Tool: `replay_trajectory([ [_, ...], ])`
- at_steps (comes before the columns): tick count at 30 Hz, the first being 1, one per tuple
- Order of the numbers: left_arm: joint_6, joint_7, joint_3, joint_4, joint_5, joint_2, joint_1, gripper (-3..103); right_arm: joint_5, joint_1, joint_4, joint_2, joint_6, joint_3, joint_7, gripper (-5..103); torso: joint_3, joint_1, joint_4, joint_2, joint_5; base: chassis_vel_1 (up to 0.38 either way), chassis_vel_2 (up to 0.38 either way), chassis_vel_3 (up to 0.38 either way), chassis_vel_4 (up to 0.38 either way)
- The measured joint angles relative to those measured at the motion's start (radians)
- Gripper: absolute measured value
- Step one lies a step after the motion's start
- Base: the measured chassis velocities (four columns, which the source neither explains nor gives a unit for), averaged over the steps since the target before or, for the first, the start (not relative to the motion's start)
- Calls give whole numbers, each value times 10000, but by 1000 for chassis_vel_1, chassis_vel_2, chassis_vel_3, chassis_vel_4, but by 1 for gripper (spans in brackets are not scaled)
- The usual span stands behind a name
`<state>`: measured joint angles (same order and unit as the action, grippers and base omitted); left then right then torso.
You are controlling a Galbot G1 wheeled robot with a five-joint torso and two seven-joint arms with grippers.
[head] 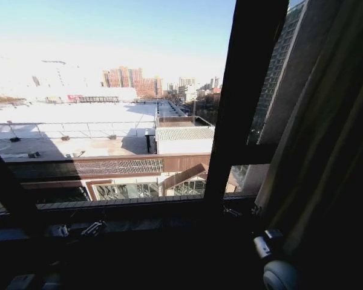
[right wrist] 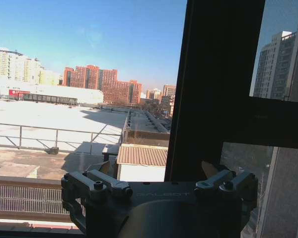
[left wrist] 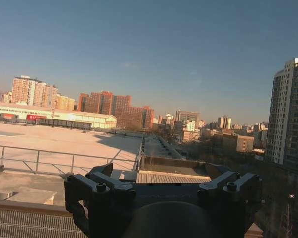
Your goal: Open the curtains by pulling them apart, changing their state from closed to fully open.
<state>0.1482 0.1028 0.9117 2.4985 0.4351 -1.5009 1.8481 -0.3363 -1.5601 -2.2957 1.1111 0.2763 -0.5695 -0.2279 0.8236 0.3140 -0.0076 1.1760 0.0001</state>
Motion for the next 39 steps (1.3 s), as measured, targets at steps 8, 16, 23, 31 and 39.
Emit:
replay_trajectory([
  [8,-4,0,33,15,-53,-55,107,100,12,18,0,-36,-16,46,9,100,0,-1,-1,0,0,340,353,-353,-366],
  [16,-25,0,86,20,-62,-40,185,100,266,68,8,87,-52,294,32,100,0,-1,-1,1,1,356,354,-354,-355],
  [23,-37,1,86,20,-74,-67,197,100,314,122,27,76,-80,332,70,100,0,-1,0,1,0,346,364,-354,-361],
  [31,-38,0,42,20,-102,-123,185,100,539,93,61,83,-215,458,97,100,0,-1,-1,0,1,349,354,-352,-345],
  [39,-39,0,41,19,-129,-163,212,100,608,62,70,144,-267,503,153,100,-1,-1,-1,1,2,352,342,-361,-351],
])
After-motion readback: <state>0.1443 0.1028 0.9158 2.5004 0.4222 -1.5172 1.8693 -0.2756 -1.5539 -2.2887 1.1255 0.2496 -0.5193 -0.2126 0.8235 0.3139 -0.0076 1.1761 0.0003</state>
